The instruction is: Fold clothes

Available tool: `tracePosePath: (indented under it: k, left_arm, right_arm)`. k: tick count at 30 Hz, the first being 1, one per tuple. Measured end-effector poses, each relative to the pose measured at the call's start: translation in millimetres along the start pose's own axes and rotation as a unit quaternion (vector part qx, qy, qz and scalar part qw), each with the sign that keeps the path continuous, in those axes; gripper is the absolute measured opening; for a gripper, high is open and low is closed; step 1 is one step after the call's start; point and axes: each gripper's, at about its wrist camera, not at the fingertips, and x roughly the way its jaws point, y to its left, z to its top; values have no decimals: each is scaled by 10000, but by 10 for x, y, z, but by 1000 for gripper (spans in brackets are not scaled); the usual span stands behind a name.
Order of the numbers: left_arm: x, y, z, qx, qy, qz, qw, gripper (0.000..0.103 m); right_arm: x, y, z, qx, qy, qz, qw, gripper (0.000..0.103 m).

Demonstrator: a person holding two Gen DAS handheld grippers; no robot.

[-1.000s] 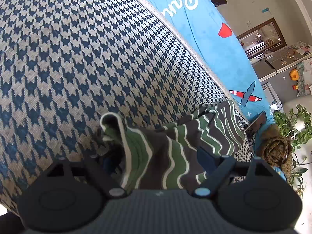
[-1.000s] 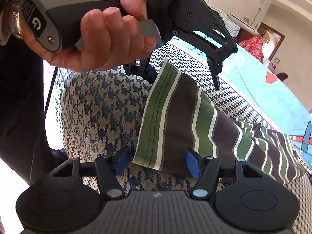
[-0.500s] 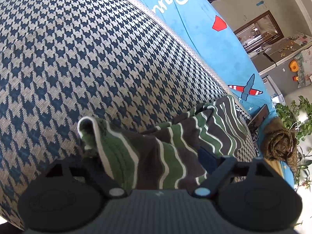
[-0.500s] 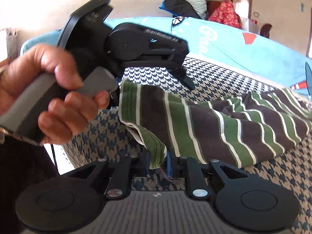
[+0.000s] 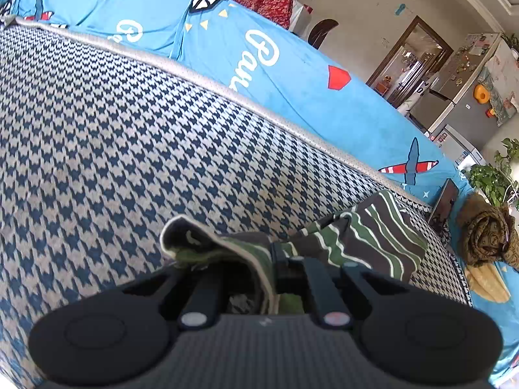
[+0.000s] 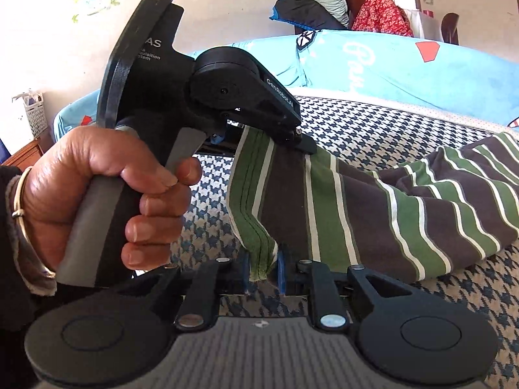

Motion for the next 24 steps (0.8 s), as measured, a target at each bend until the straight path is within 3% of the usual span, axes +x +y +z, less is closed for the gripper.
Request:
tracePosePath:
  k: [15, 21, 24]
  left_arm:
    - [-153, 405, 548, 499, -156, 491, 9974, 6]
    - [-64, 572, 663, 494, -60, 907, 9946, 6]
    - [34, 712, 700, 327, 122, 1229, 9918, 12]
  right_arm:
    - [653, 307, 398, -270, -3, 883, 9957, 17]
    - [863, 343, 500, -307, 63, 1301, 9910, 17]
    - [956, 332, 509, -428, 191, 1329, 9900, 20]
